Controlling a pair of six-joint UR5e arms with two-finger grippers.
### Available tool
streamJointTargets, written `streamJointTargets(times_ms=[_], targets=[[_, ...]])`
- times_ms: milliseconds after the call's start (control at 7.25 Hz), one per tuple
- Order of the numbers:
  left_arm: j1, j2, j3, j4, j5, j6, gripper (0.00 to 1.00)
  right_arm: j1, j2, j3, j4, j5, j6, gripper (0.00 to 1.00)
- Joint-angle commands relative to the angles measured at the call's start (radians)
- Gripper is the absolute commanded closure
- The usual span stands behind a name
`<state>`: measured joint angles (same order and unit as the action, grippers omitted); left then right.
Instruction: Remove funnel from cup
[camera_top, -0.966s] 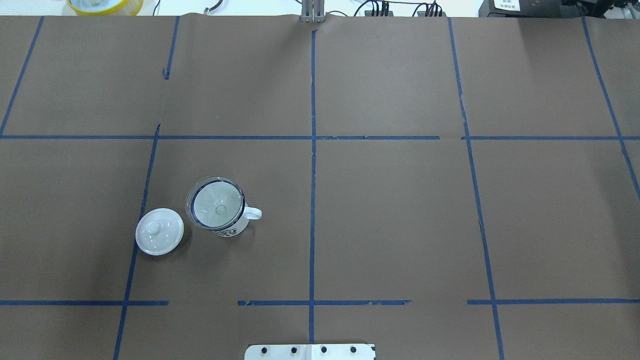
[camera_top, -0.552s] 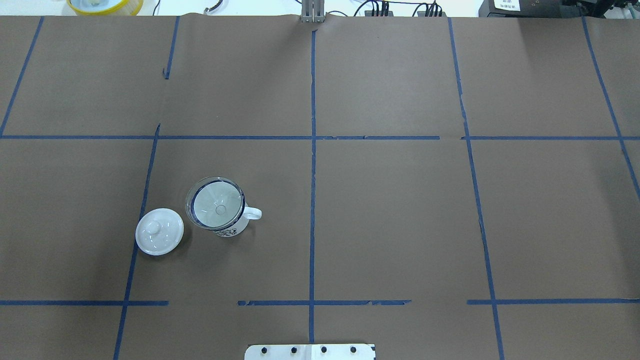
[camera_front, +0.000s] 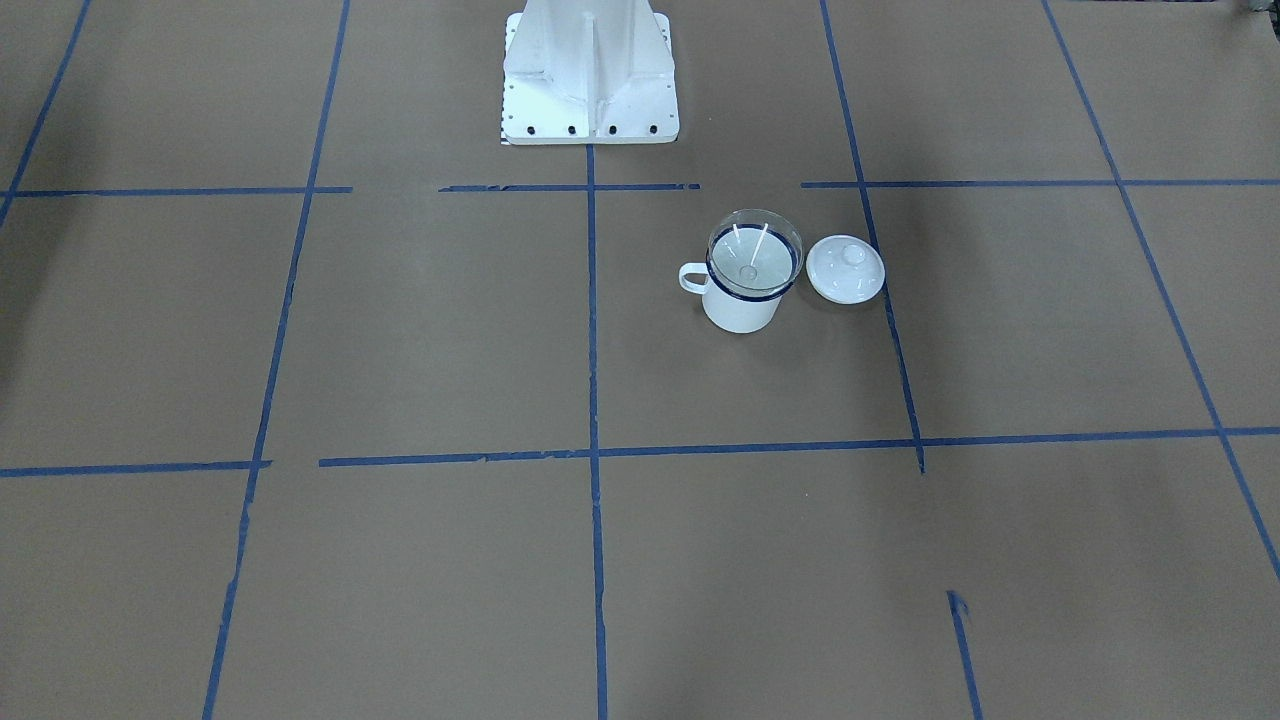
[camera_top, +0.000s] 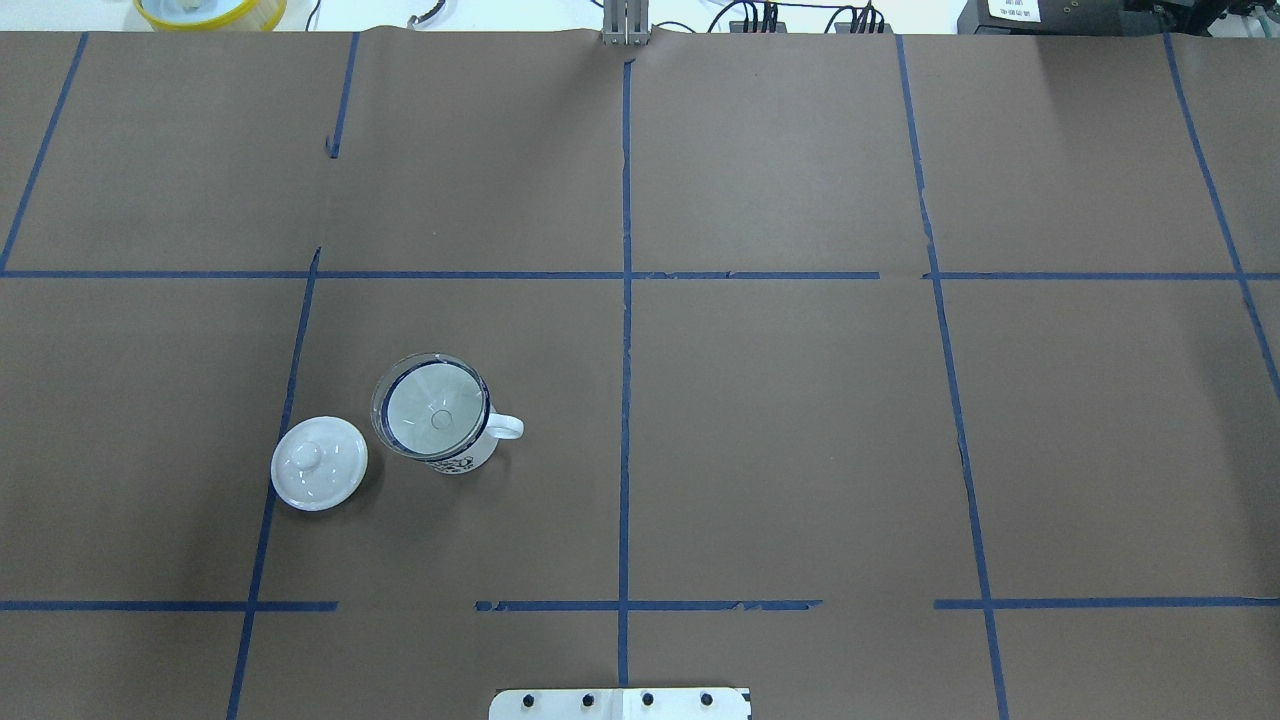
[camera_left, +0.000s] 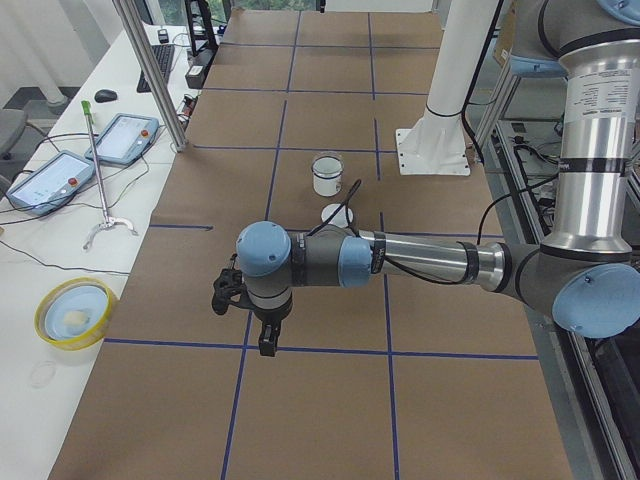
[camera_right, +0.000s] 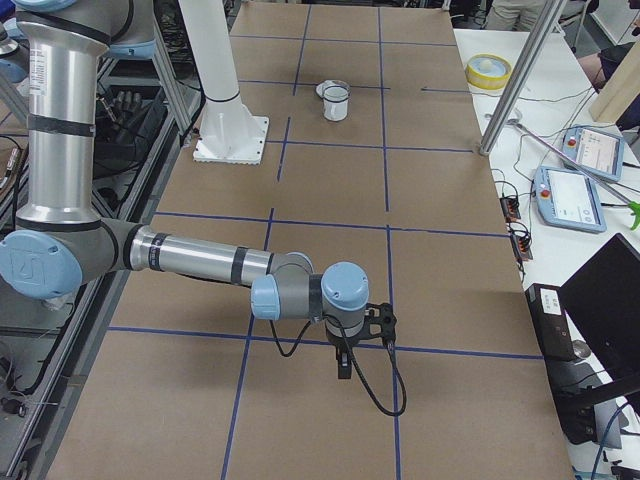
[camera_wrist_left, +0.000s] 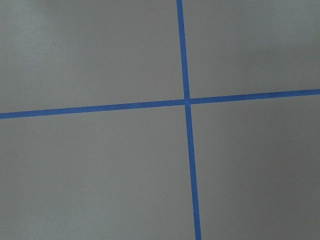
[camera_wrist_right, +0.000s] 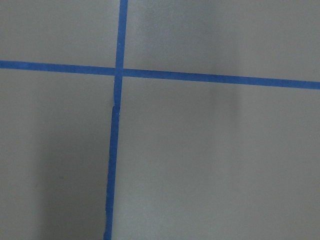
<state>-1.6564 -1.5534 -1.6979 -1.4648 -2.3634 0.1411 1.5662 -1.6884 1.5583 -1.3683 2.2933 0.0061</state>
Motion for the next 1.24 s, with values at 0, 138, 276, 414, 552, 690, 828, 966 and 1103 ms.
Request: streamJointTargets(times_ms=[0,138,276,414,552,690,828,966,1103], targets=[[0.000,0.001,-0.009,-0.003,0.003,-0.003,0.00,0.000,0.001,0.000,0.000,0.000,0.000,0.00],[0.001,0.001,-0.005,-0.003,0.003,-0.002,0.00,0.000,0.001,-0.001,0.000,0.000,0.000,0.00],[0.001,0.000,-0.014,-0.006,0.001,-0.002,0.00,0.000,0.000,0.000,0.000,0.000,0.000,0.00],[0.003,-0.005,-0.025,-0.055,0.000,-0.008,0.00,0.000,0.000,0.000,0.000,0.000,0.000,0.00],[0.012,-0.010,-0.073,-0.071,0.001,-0.156,0.00,0.000,0.000,0.000,0.000,0.000,0.000,0.00],[0.102,-0.008,-0.168,-0.066,0.013,-0.352,0.00,0.000,0.000,0.000,0.000,0.000,0.000,0.00],[0.187,-0.010,-0.234,-0.065,0.016,-0.573,0.00,0.000,0.000,0.000,0.000,0.000,0.000,0.00],[0.308,-0.019,-0.294,-0.066,0.018,-0.849,0.00,0.000,0.000,0.000,0.000,0.000,0.000,0.00],[0.413,-0.096,-0.318,-0.063,0.026,-1.090,0.00,0.000,0.000,0.000,0.000,0.000,0.000,0.00]])
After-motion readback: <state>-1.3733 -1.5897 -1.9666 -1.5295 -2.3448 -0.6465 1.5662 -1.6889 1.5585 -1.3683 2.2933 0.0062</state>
